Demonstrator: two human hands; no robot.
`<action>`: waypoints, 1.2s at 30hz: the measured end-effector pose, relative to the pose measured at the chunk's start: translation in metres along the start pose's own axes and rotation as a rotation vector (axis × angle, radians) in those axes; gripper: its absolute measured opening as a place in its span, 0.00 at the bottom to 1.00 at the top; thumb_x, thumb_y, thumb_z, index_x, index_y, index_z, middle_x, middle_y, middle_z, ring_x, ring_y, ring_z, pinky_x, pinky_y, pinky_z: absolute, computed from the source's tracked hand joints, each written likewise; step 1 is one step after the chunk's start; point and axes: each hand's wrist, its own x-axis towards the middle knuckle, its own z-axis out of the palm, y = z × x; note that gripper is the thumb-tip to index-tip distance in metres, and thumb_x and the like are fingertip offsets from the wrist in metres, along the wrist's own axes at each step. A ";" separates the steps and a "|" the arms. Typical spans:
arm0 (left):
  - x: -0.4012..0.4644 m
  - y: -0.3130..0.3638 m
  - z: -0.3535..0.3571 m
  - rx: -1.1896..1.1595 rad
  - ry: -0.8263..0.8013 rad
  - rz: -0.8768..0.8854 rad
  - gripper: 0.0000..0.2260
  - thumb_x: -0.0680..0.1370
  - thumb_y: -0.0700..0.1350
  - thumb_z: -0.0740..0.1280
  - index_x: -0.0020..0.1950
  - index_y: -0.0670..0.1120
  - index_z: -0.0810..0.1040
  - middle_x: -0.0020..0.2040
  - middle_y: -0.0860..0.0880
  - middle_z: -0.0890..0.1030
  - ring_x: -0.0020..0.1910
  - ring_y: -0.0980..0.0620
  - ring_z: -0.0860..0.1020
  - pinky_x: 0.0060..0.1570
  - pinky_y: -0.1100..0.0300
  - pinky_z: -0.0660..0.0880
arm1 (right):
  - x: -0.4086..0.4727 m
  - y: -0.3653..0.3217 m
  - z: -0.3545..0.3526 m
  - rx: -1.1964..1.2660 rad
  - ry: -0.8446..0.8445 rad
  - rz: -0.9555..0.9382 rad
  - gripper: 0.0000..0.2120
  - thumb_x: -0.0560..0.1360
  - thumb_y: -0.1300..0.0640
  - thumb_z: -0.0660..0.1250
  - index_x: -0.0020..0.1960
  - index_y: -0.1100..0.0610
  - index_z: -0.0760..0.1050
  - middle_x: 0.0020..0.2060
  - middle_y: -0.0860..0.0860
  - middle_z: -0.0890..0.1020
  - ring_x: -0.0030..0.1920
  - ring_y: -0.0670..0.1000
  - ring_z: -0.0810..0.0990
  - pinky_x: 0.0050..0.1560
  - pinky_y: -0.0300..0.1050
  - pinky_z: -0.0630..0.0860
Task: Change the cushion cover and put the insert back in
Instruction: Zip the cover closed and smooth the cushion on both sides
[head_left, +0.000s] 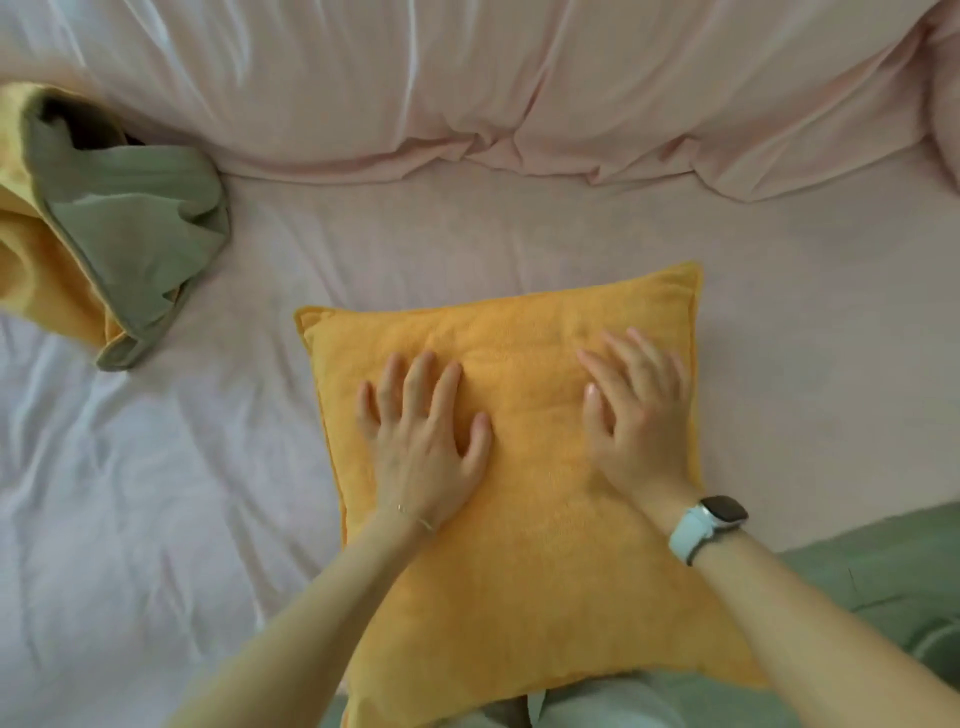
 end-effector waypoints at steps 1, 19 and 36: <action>0.016 0.004 -0.003 -0.007 0.011 0.037 0.22 0.74 0.59 0.56 0.62 0.49 0.74 0.67 0.46 0.71 0.71 0.43 0.61 0.69 0.40 0.52 | 0.007 0.000 -0.005 -0.024 0.047 0.126 0.17 0.76 0.55 0.57 0.59 0.58 0.77 0.60 0.58 0.76 0.65 0.56 0.67 0.64 0.60 0.64; 0.058 -0.004 -0.013 -0.468 0.217 -0.833 0.15 0.78 0.52 0.59 0.57 0.42 0.71 0.55 0.43 0.75 0.57 0.41 0.72 0.50 0.55 0.66 | 0.134 -0.064 0.035 0.163 0.102 -0.149 0.11 0.74 0.55 0.61 0.46 0.54 0.82 0.49 0.49 0.83 0.58 0.53 0.77 0.63 0.63 0.61; 0.125 -0.010 0.080 0.128 0.369 0.093 0.14 0.77 0.55 0.57 0.60 0.53 0.72 0.61 0.48 0.74 0.62 0.44 0.68 0.59 0.44 0.63 | 0.118 0.008 0.095 -0.208 0.056 -0.290 0.11 0.74 0.51 0.57 0.48 0.55 0.76 0.43 0.51 0.81 0.43 0.53 0.74 0.46 0.50 0.62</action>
